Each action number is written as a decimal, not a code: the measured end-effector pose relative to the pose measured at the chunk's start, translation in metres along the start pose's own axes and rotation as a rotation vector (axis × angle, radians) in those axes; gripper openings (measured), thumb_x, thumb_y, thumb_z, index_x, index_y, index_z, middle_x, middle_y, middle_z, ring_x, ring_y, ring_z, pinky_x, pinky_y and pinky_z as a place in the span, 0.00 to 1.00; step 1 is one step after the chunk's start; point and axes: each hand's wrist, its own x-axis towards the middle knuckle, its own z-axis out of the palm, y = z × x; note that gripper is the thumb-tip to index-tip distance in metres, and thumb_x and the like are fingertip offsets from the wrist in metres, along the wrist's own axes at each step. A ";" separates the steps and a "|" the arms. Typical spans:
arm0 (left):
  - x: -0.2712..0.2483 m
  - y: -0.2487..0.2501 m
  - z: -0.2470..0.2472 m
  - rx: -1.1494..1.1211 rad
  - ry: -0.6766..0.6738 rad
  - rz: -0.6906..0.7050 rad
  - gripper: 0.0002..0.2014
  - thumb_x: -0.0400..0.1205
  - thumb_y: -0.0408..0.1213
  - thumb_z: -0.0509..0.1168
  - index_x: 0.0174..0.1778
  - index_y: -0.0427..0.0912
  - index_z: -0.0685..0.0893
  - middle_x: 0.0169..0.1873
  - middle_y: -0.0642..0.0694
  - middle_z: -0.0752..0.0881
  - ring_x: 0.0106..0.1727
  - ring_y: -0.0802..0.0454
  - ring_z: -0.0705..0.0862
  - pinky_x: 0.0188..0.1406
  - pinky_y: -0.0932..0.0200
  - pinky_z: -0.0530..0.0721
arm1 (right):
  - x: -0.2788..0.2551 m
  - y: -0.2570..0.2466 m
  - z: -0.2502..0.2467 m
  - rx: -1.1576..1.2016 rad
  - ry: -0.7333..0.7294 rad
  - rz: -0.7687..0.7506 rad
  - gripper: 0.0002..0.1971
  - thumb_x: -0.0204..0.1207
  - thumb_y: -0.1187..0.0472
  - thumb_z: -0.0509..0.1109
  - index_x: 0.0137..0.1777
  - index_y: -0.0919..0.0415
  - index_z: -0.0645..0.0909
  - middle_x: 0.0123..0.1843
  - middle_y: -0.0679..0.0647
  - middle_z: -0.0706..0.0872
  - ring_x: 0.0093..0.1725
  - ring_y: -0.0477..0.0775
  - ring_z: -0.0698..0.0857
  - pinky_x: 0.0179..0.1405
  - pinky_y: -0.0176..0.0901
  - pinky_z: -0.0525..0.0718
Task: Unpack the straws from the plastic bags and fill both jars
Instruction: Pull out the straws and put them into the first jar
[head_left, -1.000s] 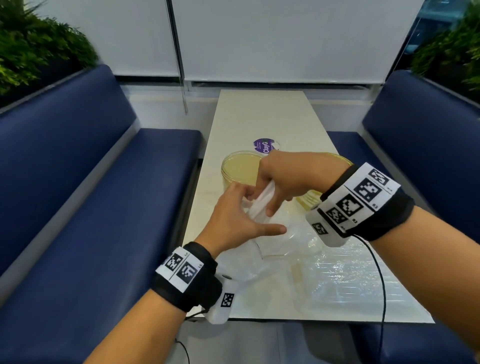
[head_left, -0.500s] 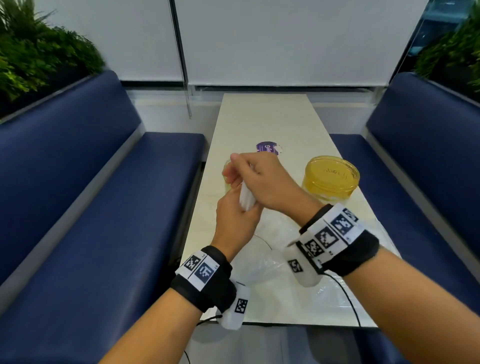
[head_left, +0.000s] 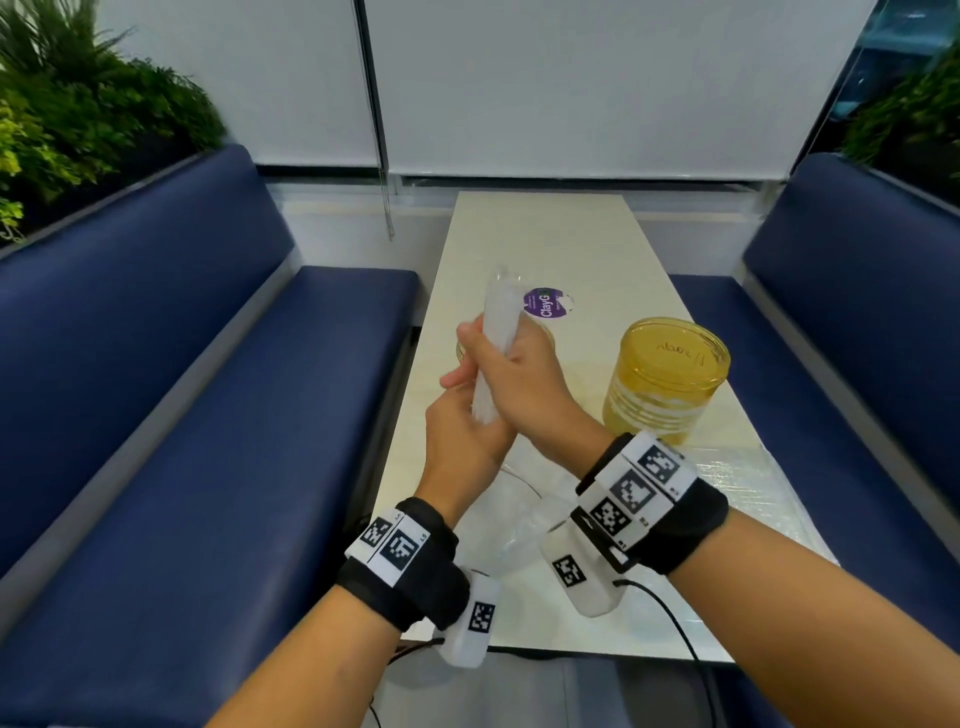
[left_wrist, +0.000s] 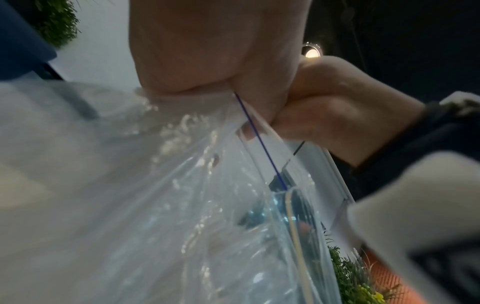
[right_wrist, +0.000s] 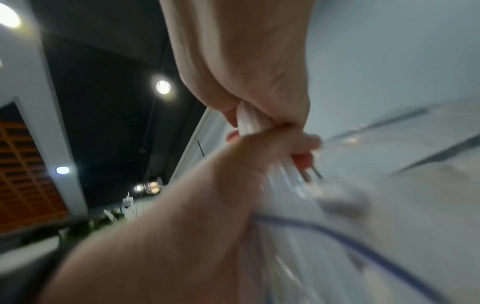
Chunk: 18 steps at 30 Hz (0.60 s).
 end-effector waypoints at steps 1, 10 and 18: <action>-0.002 0.001 -0.001 -0.002 -0.004 -0.014 0.05 0.78 0.34 0.74 0.43 0.41 0.84 0.35 0.43 0.90 0.33 0.49 0.88 0.30 0.51 0.86 | 0.004 -0.008 0.000 0.035 0.008 -0.017 0.12 0.85 0.55 0.67 0.52 0.66 0.78 0.31 0.56 0.86 0.33 0.56 0.90 0.48 0.65 0.90; -0.003 -0.014 -0.011 0.001 0.050 -0.075 0.15 0.73 0.50 0.77 0.38 0.42 0.86 0.42 0.42 0.90 0.43 0.41 0.91 0.46 0.34 0.91 | 0.079 -0.102 -0.030 0.235 0.082 -0.246 0.07 0.87 0.59 0.63 0.47 0.59 0.73 0.29 0.51 0.73 0.23 0.48 0.73 0.24 0.43 0.78; 0.002 -0.022 -0.021 0.016 0.099 -0.067 0.11 0.77 0.44 0.78 0.37 0.42 0.86 0.43 0.45 0.89 0.41 0.44 0.91 0.41 0.36 0.91 | 0.155 -0.069 -0.032 0.157 0.163 -0.293 0.11 0.86 0.54 0.65 0.60 0.61 0.72 0.33 0.51 0.75 0.28 0.48 0.75 0.30 0.46 0.81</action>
